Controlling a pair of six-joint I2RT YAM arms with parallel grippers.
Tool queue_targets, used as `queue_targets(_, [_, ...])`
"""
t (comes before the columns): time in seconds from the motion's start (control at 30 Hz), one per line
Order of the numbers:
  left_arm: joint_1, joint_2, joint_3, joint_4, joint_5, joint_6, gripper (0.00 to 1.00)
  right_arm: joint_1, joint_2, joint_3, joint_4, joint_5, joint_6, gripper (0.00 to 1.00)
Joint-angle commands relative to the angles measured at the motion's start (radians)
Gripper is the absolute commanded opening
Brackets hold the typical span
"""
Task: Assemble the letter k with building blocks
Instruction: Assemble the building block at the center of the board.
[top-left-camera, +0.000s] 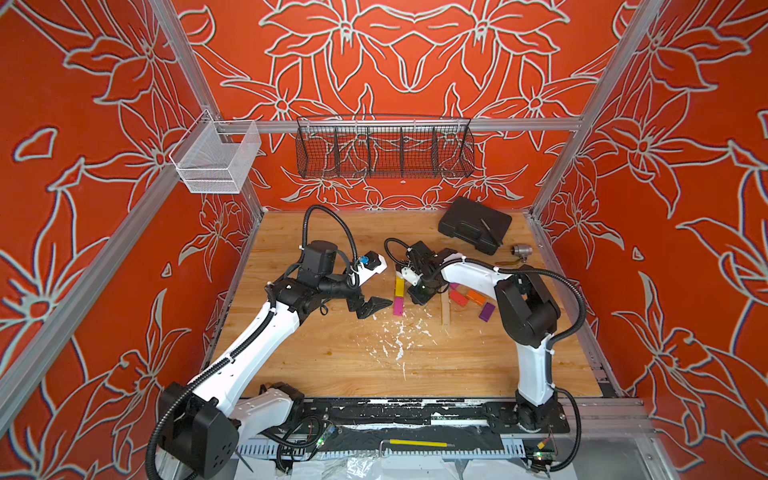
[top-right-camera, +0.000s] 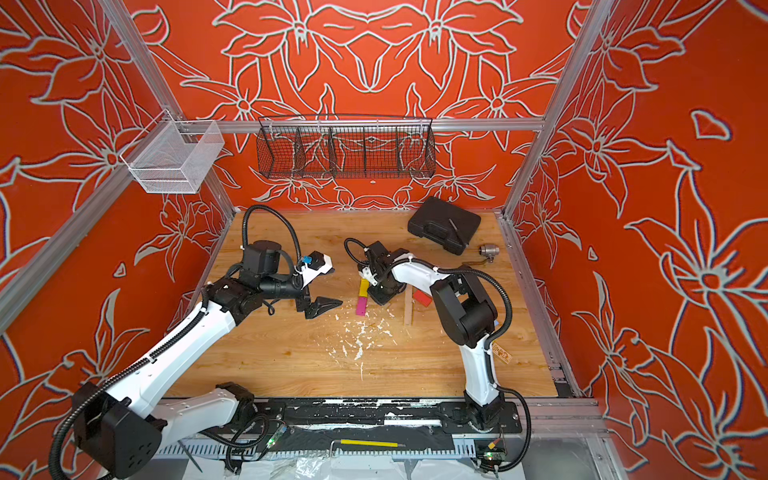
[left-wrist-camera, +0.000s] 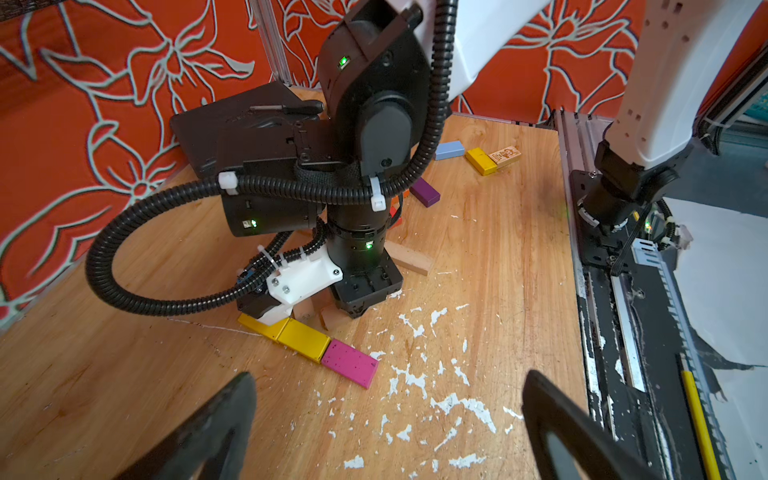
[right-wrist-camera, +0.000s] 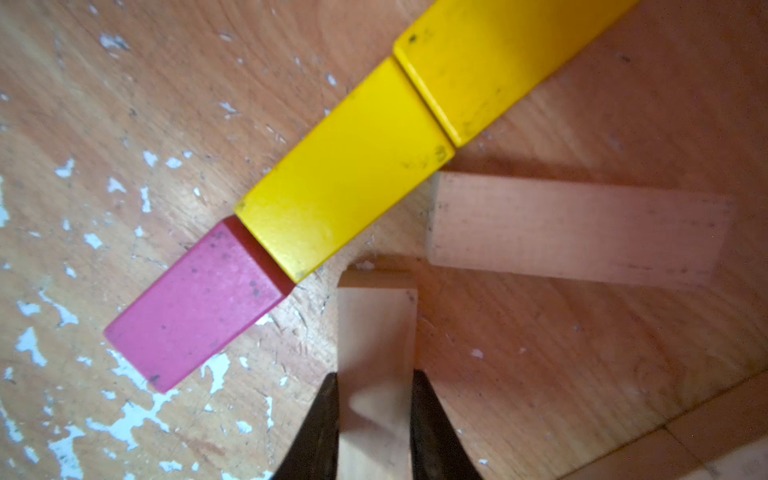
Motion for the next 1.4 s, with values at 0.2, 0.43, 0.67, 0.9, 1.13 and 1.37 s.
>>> queue_targets(0.2, [0.009,0.006,0.015,0.004,0.032,-0.001,0.97,-0.002,0.010,0.031,-0.005,-0.014,0.013,0.26])
queue_targets(0.43, [0.009,0.006,0.015,0.004,0.033,-0.002,0.97,-0.003,0.019,0.043,-0.011,-0.023,0.017,0.26])
queue_targets(0.67, [0.011,0.006,0.016,0.004,0.034,-0.004,0.97,-0.003,0.030,0.046,-0.014,-0.030,0.019,0.27])
queue_targets(0.9, [0.011,0.008,0.016,0.004,0.038,-0.006,0.97,-0.003,0.033,0.047,-0.008,-0.031,0.023,0.29])
queue_targets(1.13, [0.012,0.008,0.017,0.001,0.038,-0.002,0.97,-0.003,0.042,0.060,-0.010,-0.035,0.027,0.29])
queue_targets(1.37, [0.024,0.001,0.017,-0.003,0.037,0.005,0.97,-0.003,0.042,0.058,-0.008,-0.035,0.029,0.29])
